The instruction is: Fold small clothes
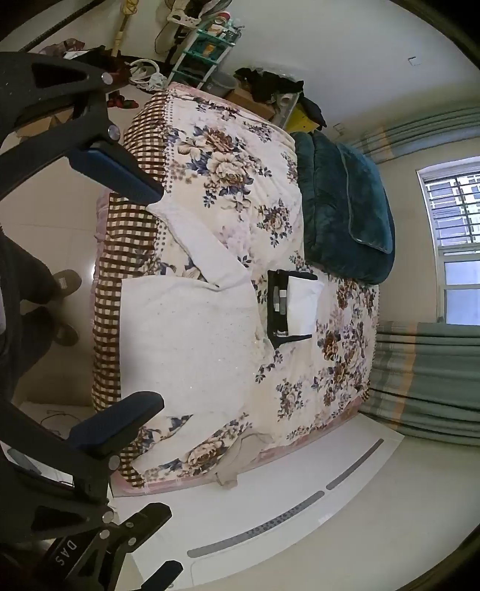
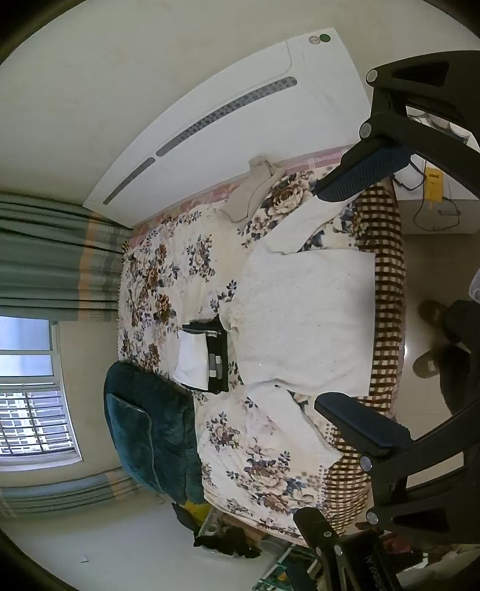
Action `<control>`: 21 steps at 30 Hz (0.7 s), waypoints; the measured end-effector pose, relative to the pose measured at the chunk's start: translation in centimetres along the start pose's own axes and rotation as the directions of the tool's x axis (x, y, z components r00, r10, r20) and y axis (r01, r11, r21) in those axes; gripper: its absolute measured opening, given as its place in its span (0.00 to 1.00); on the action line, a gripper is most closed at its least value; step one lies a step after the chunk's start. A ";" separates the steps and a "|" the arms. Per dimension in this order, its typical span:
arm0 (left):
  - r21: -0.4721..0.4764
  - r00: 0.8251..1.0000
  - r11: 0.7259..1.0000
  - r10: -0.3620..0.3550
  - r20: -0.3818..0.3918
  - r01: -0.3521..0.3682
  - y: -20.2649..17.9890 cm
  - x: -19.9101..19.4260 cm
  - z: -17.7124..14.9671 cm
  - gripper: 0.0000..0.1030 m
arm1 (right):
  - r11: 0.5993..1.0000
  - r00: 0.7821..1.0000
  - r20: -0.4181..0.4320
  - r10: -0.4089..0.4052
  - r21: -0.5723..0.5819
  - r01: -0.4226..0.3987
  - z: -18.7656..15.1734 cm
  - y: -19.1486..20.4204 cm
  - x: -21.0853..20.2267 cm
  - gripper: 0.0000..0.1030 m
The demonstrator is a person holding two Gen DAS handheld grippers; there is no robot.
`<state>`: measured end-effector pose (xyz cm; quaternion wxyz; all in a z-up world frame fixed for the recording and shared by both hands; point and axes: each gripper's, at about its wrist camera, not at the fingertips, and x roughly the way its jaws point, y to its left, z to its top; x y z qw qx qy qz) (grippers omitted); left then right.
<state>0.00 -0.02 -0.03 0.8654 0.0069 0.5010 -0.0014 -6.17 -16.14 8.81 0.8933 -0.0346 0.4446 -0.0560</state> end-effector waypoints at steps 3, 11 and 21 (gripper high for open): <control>-0.001 1.000 1.000 -0.008 -0.001 0.008 0.0 0.0 0.0 1.00 | 1.000 1.000 -0.006 0.002 -0.001 -0.002 0.0 0.0 0.0 1.00; -0.003 1.000 1.000 0.000 0.002 0.000 0.0 0.0 0.0 1.00 | 1.000 1.000 -0.005 0.003 -0.002 -0.003 0.0 0.0 0.0 1.00; -0.002 1.000 1.000 0.001 0.003 -0.001 0.0 0.0 -0.1 1.00 | 1.000 1.000 0.000 0.012 -0.015 -0.012 0.7 -0.2 -0.5 1.00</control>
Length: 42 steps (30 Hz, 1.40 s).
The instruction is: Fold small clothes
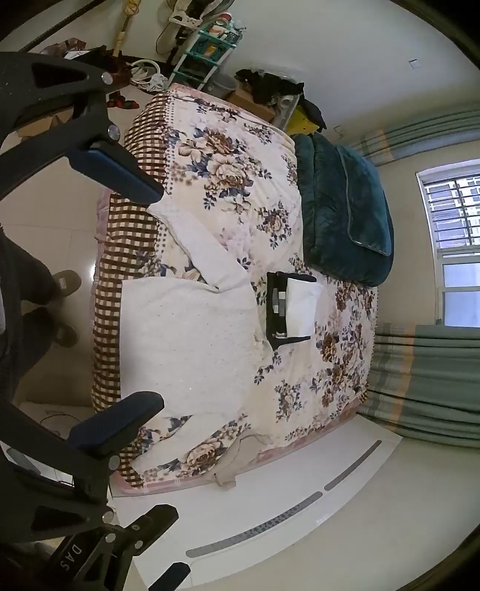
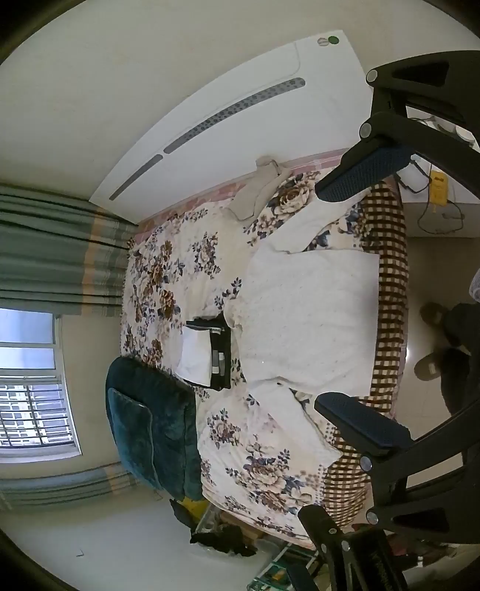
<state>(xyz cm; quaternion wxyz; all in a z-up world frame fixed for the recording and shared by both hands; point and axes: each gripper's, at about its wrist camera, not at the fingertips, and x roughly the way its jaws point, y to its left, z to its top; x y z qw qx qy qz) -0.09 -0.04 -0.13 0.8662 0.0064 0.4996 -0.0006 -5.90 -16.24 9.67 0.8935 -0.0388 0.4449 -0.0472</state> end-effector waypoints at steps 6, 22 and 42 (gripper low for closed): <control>0.000 1.000 1.000 0.007 0.010 -0.007 -0.5 0.1 0.0 1.00 | 1.000 1.000 0.006 -0.004 -0.008 0.004 -0.1 0.3 -0.1 1.00; -0.003 1.000 1.000 0.010 0.015 -0.010 -1.4 -0.9 0.8 1.00 | 1.000 1.000 0.012 -0.007 -0.011 0.007 -0.1 0.4 -0.2 1.00; -0.005 1.000 1.000 0.009 0.024 -0.009 -1.5 -1.1 0.8 1.00 | 1.000 1.000 0.024 -0.012 -0.015 0.012 0.3 0.8 -0.8 1.00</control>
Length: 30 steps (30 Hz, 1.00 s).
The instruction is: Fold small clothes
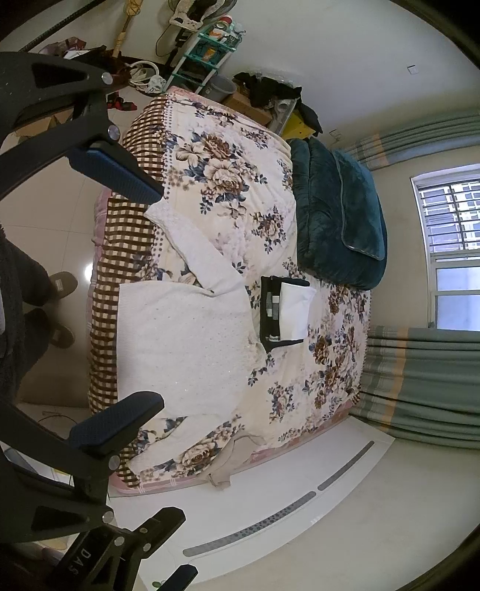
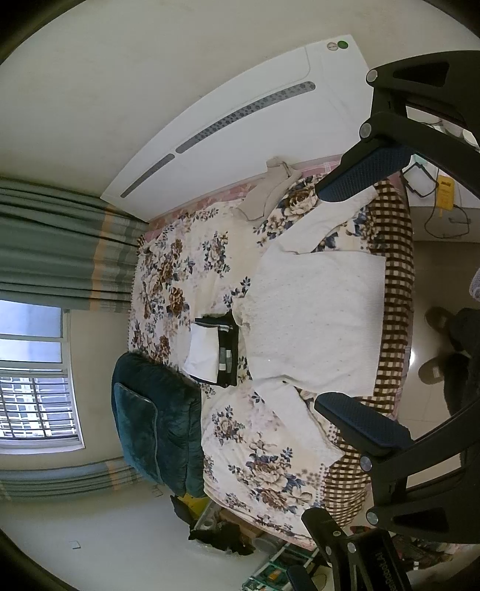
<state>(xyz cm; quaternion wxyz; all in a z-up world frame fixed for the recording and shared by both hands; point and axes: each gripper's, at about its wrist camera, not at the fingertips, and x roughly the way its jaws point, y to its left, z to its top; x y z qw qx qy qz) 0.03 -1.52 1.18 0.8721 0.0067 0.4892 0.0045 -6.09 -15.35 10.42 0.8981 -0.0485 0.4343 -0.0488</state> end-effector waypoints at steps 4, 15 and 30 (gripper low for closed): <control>0.000 1.000 1.000 -0.002 0.001 0.002 0.0 0.0 -0.1 1.00 | 1.000 1.000 -0.001 0.001 0.001 -0.001 0.0 0.0 -0.1 1.00; -0.002 1.000 1.000 -0.006 0.002 0.006 0.0 0.0 -0.2 1.00 | 1.000 1.000 -0.001 0.000 0.001 0.000 -0.1 0.2 -0.2 1.00; -0.001 1.000 1.000 -0.008 0.002 0.008 -0.2 0.0 0.0 1.00 | 1.000 1.000 -0.007 0.002 0.004 -0.002 0.2 0.4 -0.4 1.00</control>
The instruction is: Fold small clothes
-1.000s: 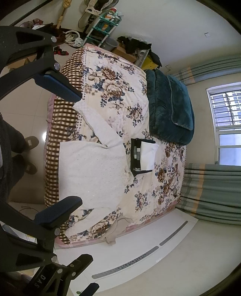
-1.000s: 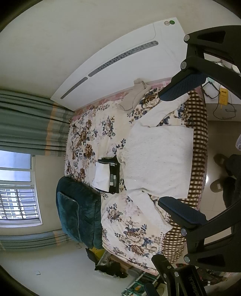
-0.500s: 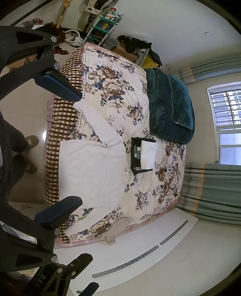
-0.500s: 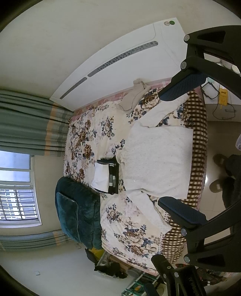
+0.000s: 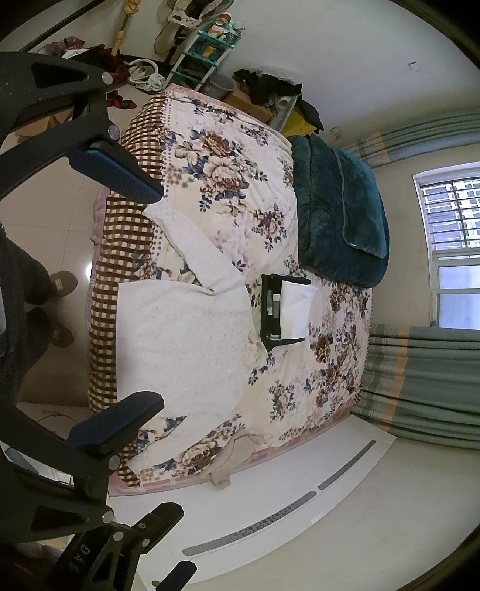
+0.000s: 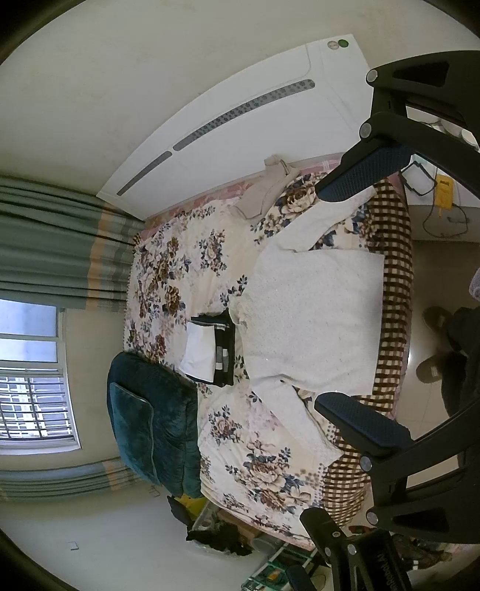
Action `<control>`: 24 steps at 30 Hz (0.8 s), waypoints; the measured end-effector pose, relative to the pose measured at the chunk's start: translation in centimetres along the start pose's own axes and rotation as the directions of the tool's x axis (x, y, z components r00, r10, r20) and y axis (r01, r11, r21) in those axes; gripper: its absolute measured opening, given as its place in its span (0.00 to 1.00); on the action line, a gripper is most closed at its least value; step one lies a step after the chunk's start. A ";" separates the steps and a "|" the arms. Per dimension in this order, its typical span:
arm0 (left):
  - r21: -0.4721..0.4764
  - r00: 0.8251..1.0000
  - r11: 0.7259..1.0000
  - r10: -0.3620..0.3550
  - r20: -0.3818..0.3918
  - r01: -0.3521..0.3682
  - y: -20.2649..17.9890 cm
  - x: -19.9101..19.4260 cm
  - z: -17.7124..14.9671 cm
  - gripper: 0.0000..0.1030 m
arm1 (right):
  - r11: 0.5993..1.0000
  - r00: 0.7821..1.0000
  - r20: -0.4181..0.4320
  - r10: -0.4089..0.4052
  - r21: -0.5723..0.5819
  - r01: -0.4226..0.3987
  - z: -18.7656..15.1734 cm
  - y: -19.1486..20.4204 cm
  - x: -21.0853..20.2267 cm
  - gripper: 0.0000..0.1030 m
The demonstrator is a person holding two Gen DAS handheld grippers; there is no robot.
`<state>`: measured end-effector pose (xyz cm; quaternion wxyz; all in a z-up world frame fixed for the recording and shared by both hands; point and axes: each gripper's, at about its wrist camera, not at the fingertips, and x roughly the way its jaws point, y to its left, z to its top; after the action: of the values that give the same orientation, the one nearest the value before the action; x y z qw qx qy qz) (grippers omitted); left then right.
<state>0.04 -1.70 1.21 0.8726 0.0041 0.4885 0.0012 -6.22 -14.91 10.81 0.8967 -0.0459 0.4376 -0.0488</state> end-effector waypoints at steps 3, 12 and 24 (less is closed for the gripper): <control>-0.003 1.000 1.000 0.008 0.019 -0.008 0.0 0.2 0.1 1.00 | 1.000 1.000 -0.004 -0.002 0.018 0.002 0.1 -0.3 1.0 1.00; 0.058 0.986 0.994 0.087 0.143 -0.096 0.6 9.7 2.4 1.00 | 0.954 0.988 -0.142 -0.062 0.281 0.101 -3.5 -6.3 12.8 1.00; 0.089 0.979 0.980 0.186 -0.084 -0.178 -4.2 33.0 3.1 1.00 | 0.634 0.886 -0.463 -0.010 0.683 0.364 -19.8 -26.3 40.9 1.00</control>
<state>19.90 -5.70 -25.32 0.8446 0.0843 0.5252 0.0613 1.96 -46.97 -29.88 0.7081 0.2951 0.5505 -0.3294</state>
